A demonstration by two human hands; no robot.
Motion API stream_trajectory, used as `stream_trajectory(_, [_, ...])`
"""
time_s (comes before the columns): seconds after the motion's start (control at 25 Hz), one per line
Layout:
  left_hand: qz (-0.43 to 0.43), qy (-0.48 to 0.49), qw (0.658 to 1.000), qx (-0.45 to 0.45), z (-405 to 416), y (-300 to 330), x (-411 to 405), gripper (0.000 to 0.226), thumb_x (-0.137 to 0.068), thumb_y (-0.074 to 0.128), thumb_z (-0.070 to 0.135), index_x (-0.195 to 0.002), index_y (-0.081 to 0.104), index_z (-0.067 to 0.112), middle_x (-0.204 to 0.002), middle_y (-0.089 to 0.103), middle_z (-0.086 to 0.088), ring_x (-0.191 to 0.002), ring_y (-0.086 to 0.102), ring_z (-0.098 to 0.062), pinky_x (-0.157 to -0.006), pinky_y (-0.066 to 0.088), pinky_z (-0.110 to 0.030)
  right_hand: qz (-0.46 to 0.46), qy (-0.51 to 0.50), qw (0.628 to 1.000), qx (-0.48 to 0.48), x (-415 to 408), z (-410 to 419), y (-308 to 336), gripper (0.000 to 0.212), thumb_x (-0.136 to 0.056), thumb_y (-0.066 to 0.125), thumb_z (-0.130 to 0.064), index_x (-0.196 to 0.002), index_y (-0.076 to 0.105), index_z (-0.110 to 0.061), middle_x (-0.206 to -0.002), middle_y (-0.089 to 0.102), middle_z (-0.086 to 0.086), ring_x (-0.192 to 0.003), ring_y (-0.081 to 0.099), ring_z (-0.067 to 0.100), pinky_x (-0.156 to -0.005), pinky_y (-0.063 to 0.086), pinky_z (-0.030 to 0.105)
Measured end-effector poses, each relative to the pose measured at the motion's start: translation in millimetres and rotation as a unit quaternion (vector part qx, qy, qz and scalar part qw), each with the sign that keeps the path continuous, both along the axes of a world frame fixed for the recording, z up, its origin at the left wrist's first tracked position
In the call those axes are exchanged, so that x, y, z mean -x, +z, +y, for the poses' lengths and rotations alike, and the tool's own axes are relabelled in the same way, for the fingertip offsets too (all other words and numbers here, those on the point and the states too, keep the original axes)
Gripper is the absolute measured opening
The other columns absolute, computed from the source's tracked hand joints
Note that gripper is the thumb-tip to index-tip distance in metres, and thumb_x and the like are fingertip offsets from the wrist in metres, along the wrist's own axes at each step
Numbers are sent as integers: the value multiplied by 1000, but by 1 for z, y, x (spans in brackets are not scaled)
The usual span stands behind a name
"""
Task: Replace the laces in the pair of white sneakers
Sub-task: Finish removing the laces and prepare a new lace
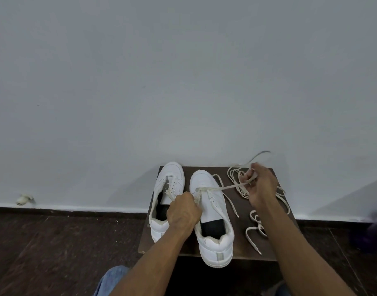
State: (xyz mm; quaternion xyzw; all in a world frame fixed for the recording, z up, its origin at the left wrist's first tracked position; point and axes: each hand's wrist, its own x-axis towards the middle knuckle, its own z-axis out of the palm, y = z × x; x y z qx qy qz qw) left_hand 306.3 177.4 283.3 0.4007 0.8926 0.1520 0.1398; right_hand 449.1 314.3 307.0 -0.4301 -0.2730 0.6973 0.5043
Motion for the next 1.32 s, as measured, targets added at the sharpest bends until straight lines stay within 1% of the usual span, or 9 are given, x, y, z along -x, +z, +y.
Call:
stream_trajectory(0.16, [4,3,1000,6,0,1,-1,20,-91,52,23,-106,63,15,-104,65,-4,-94,63,-24,-65,42,-31,-341,209,902,-165,17,-24,-22,23,-89,63,-14,-69,59,-4,-56,49,7,-48,45,16,-54,47,34])
stream_trajectory(0.28, [-2,4,1000,6,-1,2,-1,20,-91,52,24,-106,62,15,-105,64,-3,-95,63,-24,-66,43,-31,-538,301,748,-245,32,-34,-39,25,-85,61,-30,-64,56,-16,-61,56,-2,-58,55,17,-58,44,32])
stream_trajectory(0.4, [-3,10,1000,8,-2,5,-2,19,-90,51,23,-104,61,15,-105,64,-3,-94,62,-24,-66,41,-31,-661,300,623,-293,42,-40,-33,15,-89,51,-28,-78,53,-17,-87,65,3,-85,64,27,-66,42,30])
stream_trajectory(0.48, [-8,14,1000,6,-3,4,-3,19,-90,51,22,-105,61,15,-105,64,-3,-95,63,-24,-67,42,-31,-696,320,565,-306,43,-40,-21,11,-89,47,-22,-91,55,-15,-101,64,6,-97,63,30,-71,43,32])
stream_trajectory(0.64, [-15,29,999,1,-2,8,-6,21,-92,51,25,-107,60,13,-107,63,-5,-98,62,-26,-72,46,-33,-675,390,559,-284,36,-31,3,10,-84,45,-16,-76,43,-11,-89,57,7,-96,62,31,-65,39,28])
stream_trajectory(0.72, [-18,28,999,4,-3,8,-8,22,-93,51,24,-110,58,13,-111,61,-6,-102,61,-26,-74,45,-33,-709,357,522,-312,28,-31,16,3,-85,46,-14,-83,47,-12,-96,59,8,-98,62,31,-70,41,30])
stream_trajectory(1.0, [-40,47,998,-1,-7,15,-11,21,-92,50,18,-110,56,12,-113,60,-6,-104,60,-27,-76,46,-34,-812,302,286,-410,-3,-37,78,27,-91,54,-28,-114,61,-16,-113,65,4,-104,63,26,-77,45,33])
stream_trajectory(1.16, [-38,46,998,-7,-10,16,-10,21,-93,49,20,-110,55,11,-113,60,-6,-105,60,-28,-75,44,-33,-827,171,335,-419,-29,-22,157,29,-93,52,-38,-109,66,-17,-111,65,7,-102,64,33,-79,47,35])
stream_trajectory(1.32, [-37,36,999,-2,-11,17,-10,20,-93,48,20,-110,55,11,-113,60,-5,-103,60,-26,-72,42,-31,-668,23,514,-538,-67,-15,224,28,-92,60,-37,-84,70,-12,-83,60,2,-83,60,33,-67,42,34])
